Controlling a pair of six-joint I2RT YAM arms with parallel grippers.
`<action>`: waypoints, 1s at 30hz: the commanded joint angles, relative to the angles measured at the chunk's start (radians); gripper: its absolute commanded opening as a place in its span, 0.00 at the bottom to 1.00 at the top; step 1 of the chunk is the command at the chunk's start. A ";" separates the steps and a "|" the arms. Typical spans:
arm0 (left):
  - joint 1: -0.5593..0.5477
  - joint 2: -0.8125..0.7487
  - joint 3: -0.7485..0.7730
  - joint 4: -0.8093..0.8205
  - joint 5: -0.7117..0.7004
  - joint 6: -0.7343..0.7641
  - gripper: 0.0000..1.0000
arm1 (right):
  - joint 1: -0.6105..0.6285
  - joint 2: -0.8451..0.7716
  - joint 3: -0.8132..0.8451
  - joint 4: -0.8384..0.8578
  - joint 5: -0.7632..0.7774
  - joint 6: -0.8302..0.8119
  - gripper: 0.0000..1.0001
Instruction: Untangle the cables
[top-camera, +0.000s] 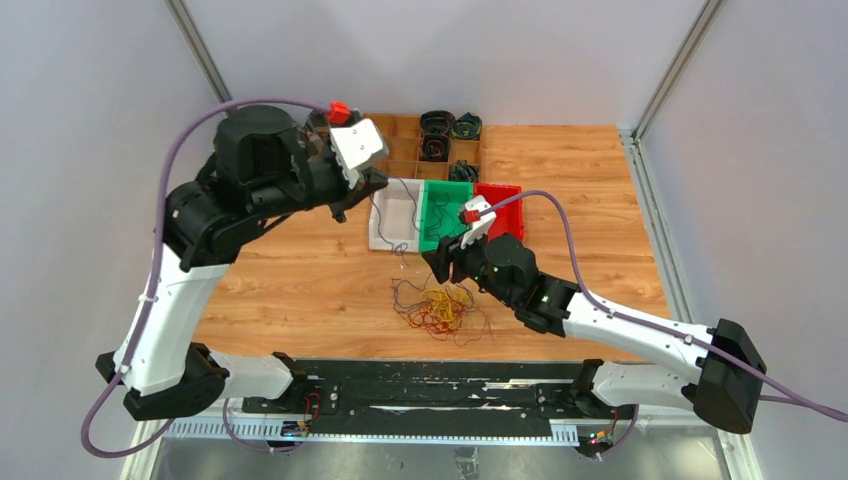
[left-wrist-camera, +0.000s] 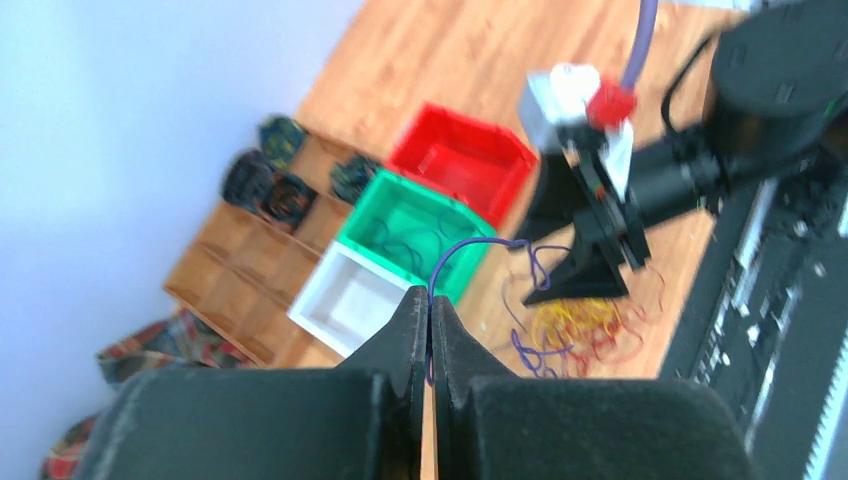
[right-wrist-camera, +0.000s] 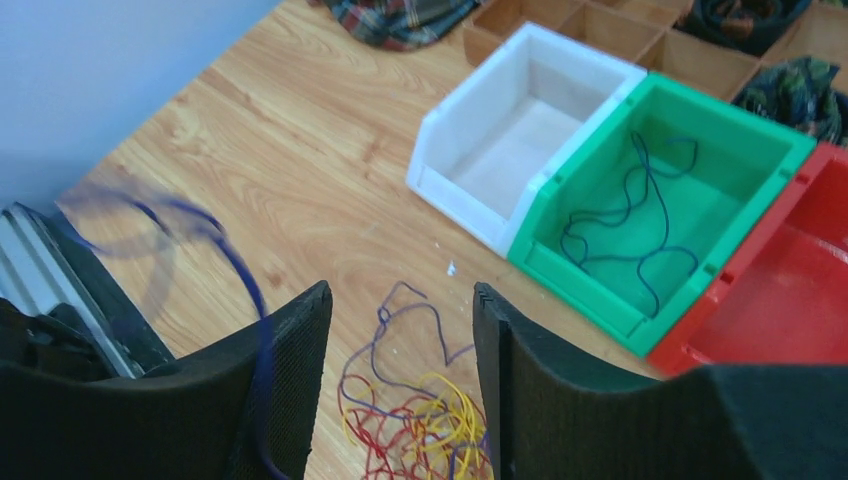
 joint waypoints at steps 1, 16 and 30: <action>-0.005 0.031 0.185 0.015 -0.043 -0.008 0.00 | 0.012 0.008 -0.061 0.060 0.041 0.034 0.53; -0.005 0.029 0.375 0.365 -0.111 -0.093 0.00 | 0.010 0.132 -0.122 0.158 -0.016 0.164 0.52; -0.005 -0.064 0.385 0.613 -0.172 -0.024 0.00 | 0.009 0.269 -0.200 0.246 -0.044 0.204 0.61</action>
